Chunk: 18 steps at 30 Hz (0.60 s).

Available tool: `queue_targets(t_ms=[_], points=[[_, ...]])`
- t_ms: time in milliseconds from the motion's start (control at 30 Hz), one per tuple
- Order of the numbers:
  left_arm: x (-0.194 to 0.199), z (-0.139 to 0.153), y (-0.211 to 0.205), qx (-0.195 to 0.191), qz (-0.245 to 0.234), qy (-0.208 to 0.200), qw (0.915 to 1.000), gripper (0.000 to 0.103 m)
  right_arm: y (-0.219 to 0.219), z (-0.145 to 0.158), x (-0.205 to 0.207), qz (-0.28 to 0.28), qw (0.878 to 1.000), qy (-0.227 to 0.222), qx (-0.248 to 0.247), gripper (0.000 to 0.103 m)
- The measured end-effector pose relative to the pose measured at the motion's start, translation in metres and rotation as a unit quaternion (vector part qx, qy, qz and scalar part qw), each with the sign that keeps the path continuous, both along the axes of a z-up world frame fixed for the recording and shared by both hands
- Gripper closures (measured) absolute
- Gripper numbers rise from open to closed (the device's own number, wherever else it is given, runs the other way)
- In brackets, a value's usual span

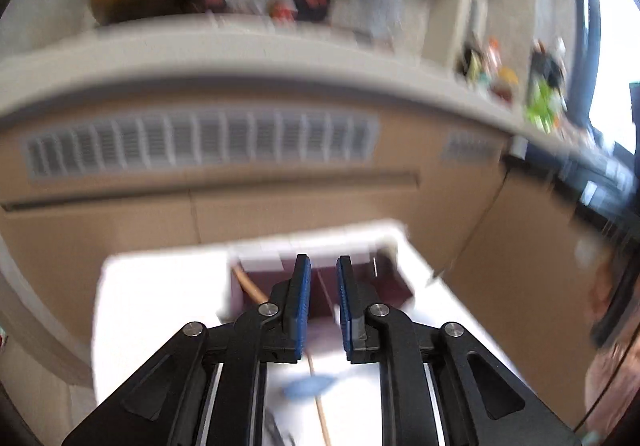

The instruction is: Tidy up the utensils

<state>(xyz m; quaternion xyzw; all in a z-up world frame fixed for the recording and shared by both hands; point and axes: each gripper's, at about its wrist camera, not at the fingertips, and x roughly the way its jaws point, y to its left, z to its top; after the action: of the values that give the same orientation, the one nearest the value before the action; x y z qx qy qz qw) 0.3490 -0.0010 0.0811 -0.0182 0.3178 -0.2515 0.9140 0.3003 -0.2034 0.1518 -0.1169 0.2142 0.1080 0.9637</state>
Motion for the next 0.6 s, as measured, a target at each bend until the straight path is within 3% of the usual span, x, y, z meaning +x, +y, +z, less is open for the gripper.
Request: queue_targets(t_ms=[100,133,233,467,600], points=[[-0.003,-0.040,-0.013,0.031,-0.052,0.044,0.9972,0.057,-0.010,-0.016,-0.015,0.007,1.000,0.022,0.008,0.084],[-0.005,-0.052,-0.017,0.043,-0.057,0.052,0.9961,0.053,-0.011,-0.022,-0.019,0.007,1.000,0.029,0.007,0.084],[-0.005,-0.082,-0.033,0.070,-0.069,0.075,0.9923,0.052,-0.018,-0.046,-0.030,0.003,0.998,0.059,0.000,0.084],[0.001,-0.128,-0.084,0.175,-0.146,0.083,0.9701,0.052,-0.041,-0.106,-0.049,-0.008,0.989,0.143,0.033,0.084],[0.015,-0.141,-0.092,0.193,-0.155,0.101,0.9636,0.050,-0.050,-0.128,-0.056,-0.015,0.984,0.171,0.044,0.084]])
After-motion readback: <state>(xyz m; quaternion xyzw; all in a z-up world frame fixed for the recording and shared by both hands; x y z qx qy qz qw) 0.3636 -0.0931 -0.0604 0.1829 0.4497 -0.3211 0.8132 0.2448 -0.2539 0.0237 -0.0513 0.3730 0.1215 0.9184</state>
